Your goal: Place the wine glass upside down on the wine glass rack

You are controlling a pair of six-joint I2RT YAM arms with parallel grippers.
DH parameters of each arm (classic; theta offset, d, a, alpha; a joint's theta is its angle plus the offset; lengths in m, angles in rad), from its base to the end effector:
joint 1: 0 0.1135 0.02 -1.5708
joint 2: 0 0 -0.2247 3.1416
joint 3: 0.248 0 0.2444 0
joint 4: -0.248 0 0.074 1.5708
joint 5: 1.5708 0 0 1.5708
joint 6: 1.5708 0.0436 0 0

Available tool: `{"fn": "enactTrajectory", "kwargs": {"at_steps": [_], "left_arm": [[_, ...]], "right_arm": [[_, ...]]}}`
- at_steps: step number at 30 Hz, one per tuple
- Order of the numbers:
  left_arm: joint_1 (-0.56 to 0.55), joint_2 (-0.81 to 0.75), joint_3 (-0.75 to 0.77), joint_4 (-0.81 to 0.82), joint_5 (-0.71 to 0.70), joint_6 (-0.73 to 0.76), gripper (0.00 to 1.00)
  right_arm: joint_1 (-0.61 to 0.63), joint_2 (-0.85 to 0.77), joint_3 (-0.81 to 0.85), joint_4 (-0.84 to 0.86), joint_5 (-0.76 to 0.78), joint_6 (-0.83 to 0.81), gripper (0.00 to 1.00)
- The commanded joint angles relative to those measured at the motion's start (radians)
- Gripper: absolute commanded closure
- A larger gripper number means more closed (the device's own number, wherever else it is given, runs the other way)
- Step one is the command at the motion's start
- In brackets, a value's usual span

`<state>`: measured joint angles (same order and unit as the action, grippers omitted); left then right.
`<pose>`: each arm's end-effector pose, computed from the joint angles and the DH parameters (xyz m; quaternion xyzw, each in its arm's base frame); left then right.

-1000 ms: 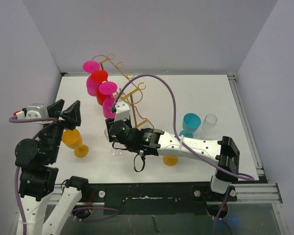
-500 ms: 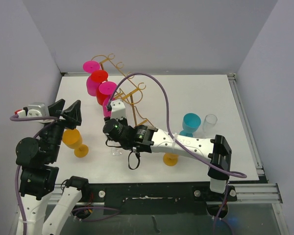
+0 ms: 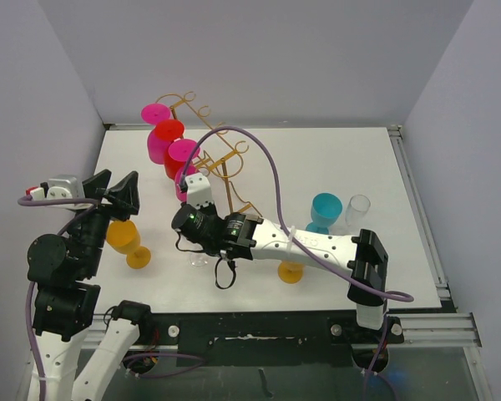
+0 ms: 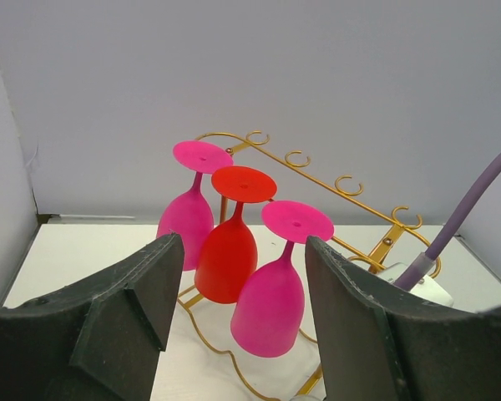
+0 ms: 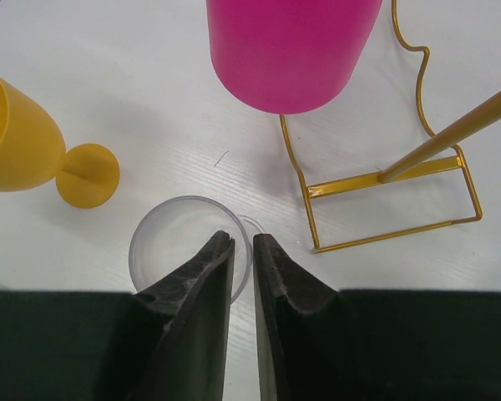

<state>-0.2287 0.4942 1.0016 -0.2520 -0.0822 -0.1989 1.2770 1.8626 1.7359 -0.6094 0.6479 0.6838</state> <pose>0.1116 -0.0223 0.4173 -0.0234 0.6112 -0.1432 0.7781 0.1433 0.3828 0.2852 -0.1299 0.8665 0.1572 0.4556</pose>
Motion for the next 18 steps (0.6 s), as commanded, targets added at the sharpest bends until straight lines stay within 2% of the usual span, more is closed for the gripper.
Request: {"fn": "enactTrajectory", "kwargs": {"at_steps": [1, 8, 13, 18], "left_arm": [[-0.006, 0.004, 0.046, 0.013, -0.005, -0.003, 0.42], [-0.005, -0.001, 0.054, -0.006, -0.005, -0.013, 0.42], [-0.006, -0.021, 0.042, -0.024, -0.006, -0.068, 0.42], [-0.006, -0.016, 0.020, -0.132, -0.131, -0.234, 0.42]], "right_arm": [[0.001, -0.001, 0.055, -0.006, 0.037, -0.017, 0.86], [0.001, -0.017, 0.058, -0.012, 0.042, -0.054, 1.00], [0.001, -0.067, 0.026, 0.033, 0.050, -0.122, 1.00], [0.002, -0.187, -0.094, 0.206, 0.000, -0.228, 1.00]]}}
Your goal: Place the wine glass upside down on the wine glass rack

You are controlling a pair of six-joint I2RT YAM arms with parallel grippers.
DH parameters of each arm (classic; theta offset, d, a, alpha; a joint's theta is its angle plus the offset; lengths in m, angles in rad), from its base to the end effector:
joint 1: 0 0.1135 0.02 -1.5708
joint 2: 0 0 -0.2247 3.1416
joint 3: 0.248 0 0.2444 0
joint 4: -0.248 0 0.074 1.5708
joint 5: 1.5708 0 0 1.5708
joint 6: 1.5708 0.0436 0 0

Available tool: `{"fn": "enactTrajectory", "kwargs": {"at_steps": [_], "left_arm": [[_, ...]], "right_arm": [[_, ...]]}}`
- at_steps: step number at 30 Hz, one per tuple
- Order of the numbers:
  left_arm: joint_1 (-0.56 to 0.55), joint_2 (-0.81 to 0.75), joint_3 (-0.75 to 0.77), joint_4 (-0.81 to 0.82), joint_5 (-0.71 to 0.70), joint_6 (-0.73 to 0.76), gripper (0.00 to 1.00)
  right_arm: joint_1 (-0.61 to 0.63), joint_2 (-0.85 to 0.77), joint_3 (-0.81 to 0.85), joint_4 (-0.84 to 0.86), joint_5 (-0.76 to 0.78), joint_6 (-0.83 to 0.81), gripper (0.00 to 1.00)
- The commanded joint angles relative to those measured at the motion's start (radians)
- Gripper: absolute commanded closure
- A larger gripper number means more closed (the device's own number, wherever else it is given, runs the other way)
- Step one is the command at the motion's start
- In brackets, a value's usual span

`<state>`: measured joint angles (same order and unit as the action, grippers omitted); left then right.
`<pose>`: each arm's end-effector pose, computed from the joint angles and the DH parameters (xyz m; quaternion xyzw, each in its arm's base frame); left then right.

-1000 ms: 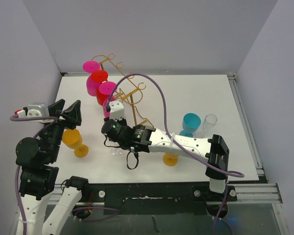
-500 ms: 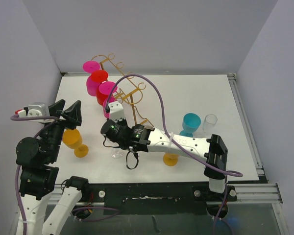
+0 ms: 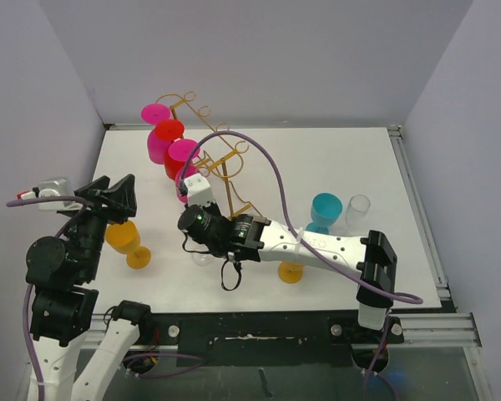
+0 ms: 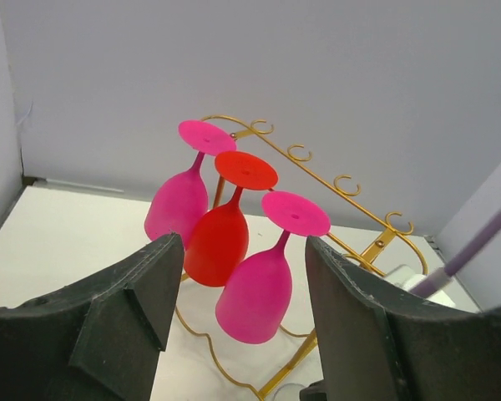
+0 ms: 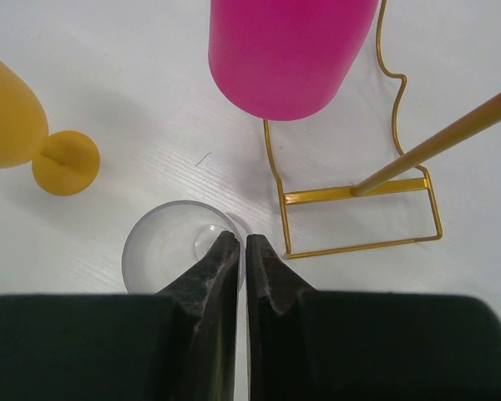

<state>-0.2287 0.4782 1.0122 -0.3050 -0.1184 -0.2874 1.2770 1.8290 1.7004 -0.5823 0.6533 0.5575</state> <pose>0.1065 -0.0195 0.4158 -0.0645 0.6190 -0.1640 0.7654 0.1419 0.3774 0.2890 -0.1779 0.8529 0.1361 0.4716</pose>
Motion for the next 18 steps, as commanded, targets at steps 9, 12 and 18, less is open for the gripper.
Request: {"fn": "enactTrajectory", "kwargs": {"at_steps": [9, 12, 18], "left_arm": [[-0.006, -0.039, -0.044, -0.245, -0.045, -0.445, 0.42], [-0.006, -0.059, -0.064, -0.287, -0.016, -0.561, 0.42], [-0.006, -0.108, -0.151, -0.304, 0.066, -0.792, 0.40]], "right_arm": [[0.002, -0.340, -0.227, 0.437, -0.087, -0.203, 1.00], [0.002, -0.370, -0.246, 0.473, -0.085, -0.209, 1.00], [0.002, -0.415, -0.289, 0.594, -0.100, -0.232, 1.00]]}}
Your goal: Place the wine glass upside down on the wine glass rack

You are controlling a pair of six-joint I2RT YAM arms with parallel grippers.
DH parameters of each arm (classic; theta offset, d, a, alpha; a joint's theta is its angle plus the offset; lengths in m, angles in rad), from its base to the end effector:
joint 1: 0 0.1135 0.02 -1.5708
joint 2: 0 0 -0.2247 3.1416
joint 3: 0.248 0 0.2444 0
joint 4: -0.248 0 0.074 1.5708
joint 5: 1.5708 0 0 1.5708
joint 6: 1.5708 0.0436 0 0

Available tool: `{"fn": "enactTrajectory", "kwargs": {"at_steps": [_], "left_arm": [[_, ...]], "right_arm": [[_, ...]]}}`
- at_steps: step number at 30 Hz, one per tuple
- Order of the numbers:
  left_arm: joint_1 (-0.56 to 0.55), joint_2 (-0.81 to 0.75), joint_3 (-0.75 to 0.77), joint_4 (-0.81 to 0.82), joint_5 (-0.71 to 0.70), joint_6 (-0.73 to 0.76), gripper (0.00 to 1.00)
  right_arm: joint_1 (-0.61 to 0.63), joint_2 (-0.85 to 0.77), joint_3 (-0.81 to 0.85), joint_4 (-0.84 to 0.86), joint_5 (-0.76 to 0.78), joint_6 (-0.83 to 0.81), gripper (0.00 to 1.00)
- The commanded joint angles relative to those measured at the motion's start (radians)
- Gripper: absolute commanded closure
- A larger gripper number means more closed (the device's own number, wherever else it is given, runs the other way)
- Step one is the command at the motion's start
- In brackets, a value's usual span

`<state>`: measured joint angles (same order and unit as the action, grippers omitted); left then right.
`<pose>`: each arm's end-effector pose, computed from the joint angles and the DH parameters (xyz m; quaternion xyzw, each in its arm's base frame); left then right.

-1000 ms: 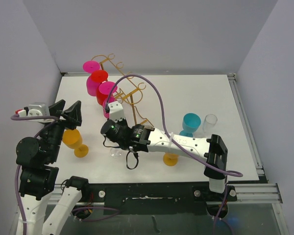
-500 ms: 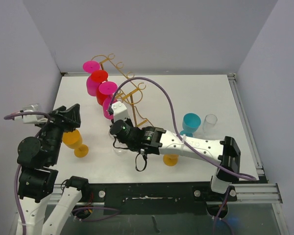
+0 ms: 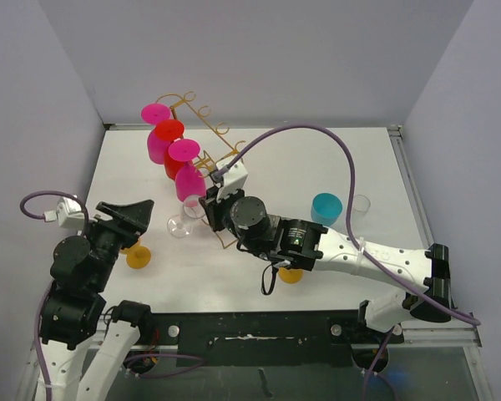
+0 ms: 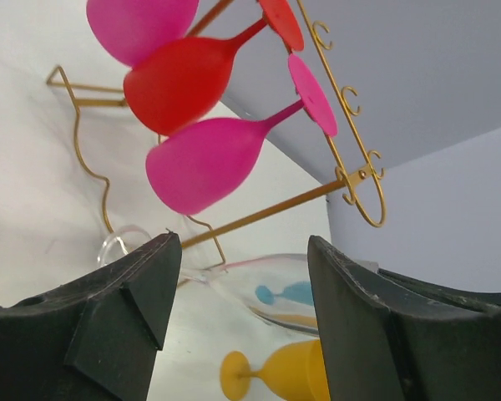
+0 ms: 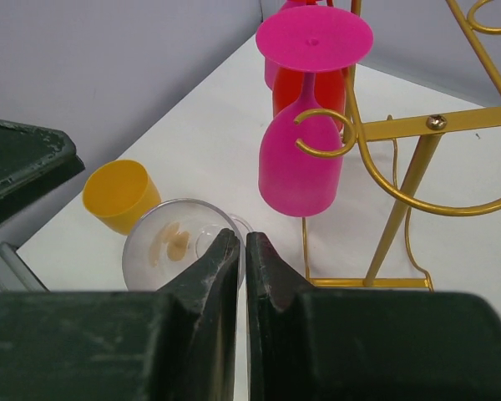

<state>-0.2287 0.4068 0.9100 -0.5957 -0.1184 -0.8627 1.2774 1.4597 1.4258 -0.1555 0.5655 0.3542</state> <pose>0.1074 -0.0197 0.3584 -0.2678 0.6886 -0.3117 0.5975 0.1215 0.3213 0.3679 -0.1705 0.7419 0.2982 0.5759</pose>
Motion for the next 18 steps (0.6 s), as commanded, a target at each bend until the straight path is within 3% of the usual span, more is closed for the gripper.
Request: {"fn": "enactTrajectory", "kwargs": {"at_steps": [1, 11, 18], "left_arm": [[-0.006, -0.051, -0.074, -0.008, 0.075, -0.256, 0.40], [-0.006, -0.140, -0.217, 0.058, 0.068, -0.537, 0.40], [-0.006, -0.128, -0.298, 0.237, 0.053, -0.708, 0.40]], "right_arm": [[0.002, -0.051, -0.019, 0.190, -0.016, -0.032, 1.00], [0.000, -0.053, -0.037, 0.347, -0.029, -0.047, 1.00], [0.000, -0.067, -0.058, 0.411, -0.067, -0.019, 1.00]]}}
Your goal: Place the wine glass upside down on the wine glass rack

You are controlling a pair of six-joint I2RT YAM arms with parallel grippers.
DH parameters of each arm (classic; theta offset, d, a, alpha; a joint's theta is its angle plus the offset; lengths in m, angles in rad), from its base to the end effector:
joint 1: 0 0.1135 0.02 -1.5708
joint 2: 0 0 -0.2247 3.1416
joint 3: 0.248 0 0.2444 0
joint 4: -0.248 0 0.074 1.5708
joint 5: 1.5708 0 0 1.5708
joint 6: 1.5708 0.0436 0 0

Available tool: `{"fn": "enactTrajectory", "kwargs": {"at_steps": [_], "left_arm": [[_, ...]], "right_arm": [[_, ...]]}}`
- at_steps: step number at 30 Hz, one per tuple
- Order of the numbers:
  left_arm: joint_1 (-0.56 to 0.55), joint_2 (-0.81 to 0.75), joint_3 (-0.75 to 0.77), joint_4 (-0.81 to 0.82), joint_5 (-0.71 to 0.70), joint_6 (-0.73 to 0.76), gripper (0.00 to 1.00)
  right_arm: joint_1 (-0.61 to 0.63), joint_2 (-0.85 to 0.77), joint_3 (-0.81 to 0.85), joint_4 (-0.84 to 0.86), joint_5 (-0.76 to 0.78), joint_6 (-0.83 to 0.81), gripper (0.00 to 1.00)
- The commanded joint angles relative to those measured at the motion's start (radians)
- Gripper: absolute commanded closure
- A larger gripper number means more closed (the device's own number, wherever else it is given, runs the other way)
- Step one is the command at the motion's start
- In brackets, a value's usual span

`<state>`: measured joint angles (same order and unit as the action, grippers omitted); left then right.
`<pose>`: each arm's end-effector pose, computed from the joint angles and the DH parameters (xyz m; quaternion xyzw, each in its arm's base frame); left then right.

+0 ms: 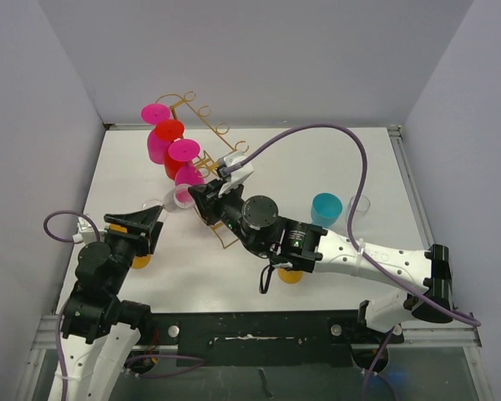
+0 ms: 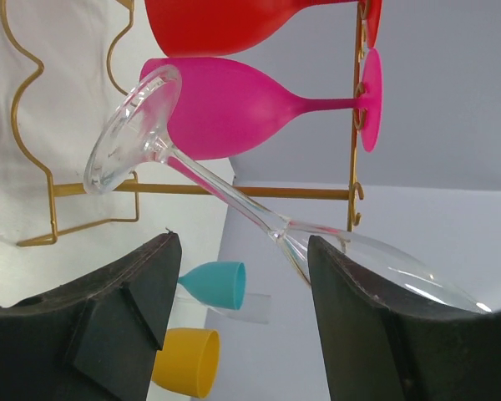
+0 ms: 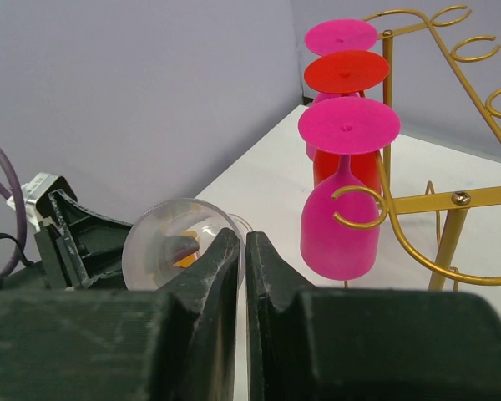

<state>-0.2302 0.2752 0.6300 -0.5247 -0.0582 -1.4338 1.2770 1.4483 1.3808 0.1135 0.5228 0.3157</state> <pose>0.1183 -0.0251 0.2933 -0.4481 0.6194 -0.4613 0.4503 0.1206 0.3236 0.3855 -0.1428 0.6780 0.3746 0.6161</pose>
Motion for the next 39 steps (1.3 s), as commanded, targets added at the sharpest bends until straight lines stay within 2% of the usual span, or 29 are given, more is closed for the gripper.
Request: {"fn": "enactTrajectory", "kwargs": {"at_steps": [1, 9, 17, 21, 22, 25, 33, 39], "left_arm": [[-0.004, 0.005, -0.018, 0.175, -0.018, -0.155, 0.40], [-0.004, -0.004, -0.028, 0.232, -0.080, -0.250, 0.41], [-0.004, 0.010, -0.046, 0.207, -0.039, -0.353, 0.42], [-0.004, 0.016, -0.074, 0.248, -0.044, -0.409, 0.42], [-0.004, 0.016, -0.083, 0.273, -0.049, -0.419, 0.44], [-0.004, 0.023, -0.099, 0.358, -0.053, -0.435, 0.60], [-0.004, 0.051, -0.084, 0.446, -0.052, -0.441, 1.00], [-0.004, 0.067, -0.072, 0.518, -0.078, -0.386, 1.00]], "right_arm": [[0.001, -0.061, -0.018, 0.150, -0.029, 0.026, 1.00], [0.000, -0.095, -0.068, 0.211, -0.064, 0.066, 1.00], [0.001, -0.094, -0.075, 0.282, -0.098, 0.066, 1.00], [0.001, -0.096, -0.084, 0.301, -0.112, 0.071, 1.00], [0.001, -0.096, -0.087, 0.302, -0.116, 0.076, 1.00], [0.000, -0.101, -0.097, 0.297, -0.118, 0.088, 1.00], [0.001, -0.133, -0.161, 0.287, -0.132, 0.112, 1.00], [-0.001, -0.189, -0.235, 0.303, -0.163, 0.102, 1.00]]}}
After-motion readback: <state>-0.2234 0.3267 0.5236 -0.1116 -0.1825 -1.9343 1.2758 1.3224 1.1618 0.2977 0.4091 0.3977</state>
